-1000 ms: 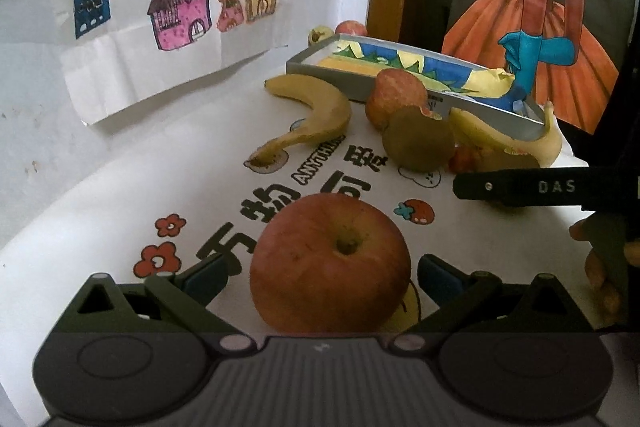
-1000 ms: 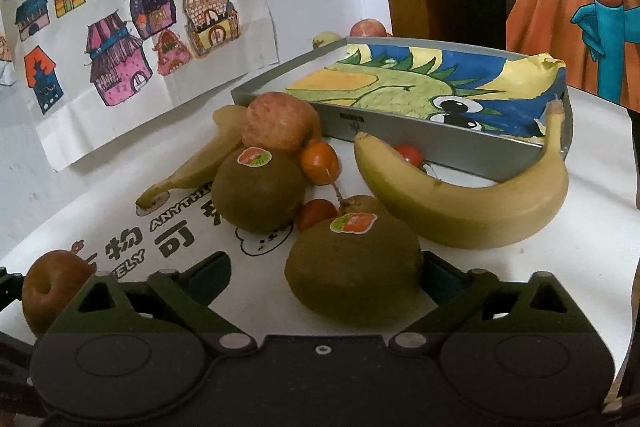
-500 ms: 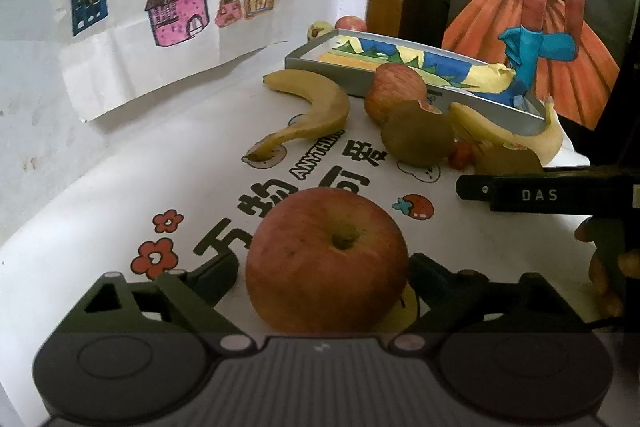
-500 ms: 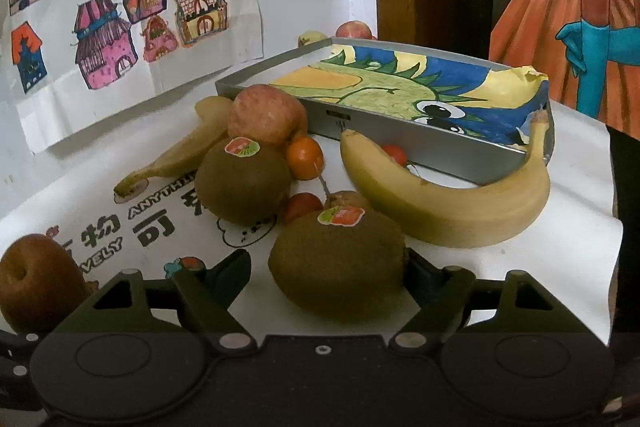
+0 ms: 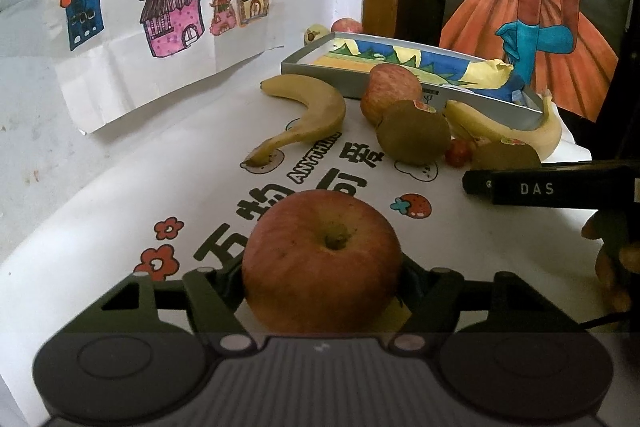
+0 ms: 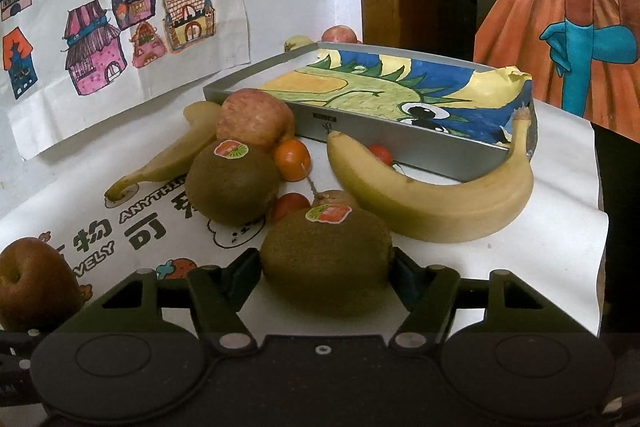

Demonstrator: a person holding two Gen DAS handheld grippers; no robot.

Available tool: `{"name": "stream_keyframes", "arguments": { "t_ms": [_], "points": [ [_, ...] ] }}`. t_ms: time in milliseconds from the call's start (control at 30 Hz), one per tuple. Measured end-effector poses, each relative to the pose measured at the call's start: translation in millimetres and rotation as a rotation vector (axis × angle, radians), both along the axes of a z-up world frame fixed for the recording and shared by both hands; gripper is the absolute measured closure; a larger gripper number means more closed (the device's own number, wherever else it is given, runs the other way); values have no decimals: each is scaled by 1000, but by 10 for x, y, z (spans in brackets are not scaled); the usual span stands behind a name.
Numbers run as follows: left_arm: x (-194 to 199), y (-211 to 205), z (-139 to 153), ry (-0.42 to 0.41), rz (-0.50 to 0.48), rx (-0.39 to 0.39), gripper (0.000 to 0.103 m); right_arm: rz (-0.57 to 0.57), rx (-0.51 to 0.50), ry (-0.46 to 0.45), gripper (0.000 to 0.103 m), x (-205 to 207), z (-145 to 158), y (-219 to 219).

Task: Organize fruits
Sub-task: 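Close the left tool on the red apple while the right tool grips the brown kiwi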

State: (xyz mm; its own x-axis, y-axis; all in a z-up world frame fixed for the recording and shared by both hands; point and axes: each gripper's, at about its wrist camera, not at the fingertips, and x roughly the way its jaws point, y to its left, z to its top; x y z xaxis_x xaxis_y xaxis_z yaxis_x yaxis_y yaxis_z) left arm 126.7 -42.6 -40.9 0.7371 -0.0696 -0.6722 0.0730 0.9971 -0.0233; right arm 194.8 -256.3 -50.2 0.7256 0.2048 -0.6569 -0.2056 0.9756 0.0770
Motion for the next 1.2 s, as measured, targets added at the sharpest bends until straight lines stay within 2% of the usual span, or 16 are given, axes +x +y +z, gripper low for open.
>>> {"name": "stream_keyframes", "arguments": {
  "t_ms": [267, 633, 900, 1200],
  "points": [
    [-12, -14, 7, -1, -3, -6, 27, 61, 51, -8, 33, -231, 1, 15],
    [-37, -11, 74, -4, -11, -25, 27, 92, 136, 9, 33, -348, 26, -2],
    [-10, -58, 79, -25, -22, -7, 27, 99, 138, 3, 33, -380, 19, 12],
    [-18, -34, 68, -38, -29, -24, 28, 105, 151, 2, 33, -413, 22, -9]
  ]
}}
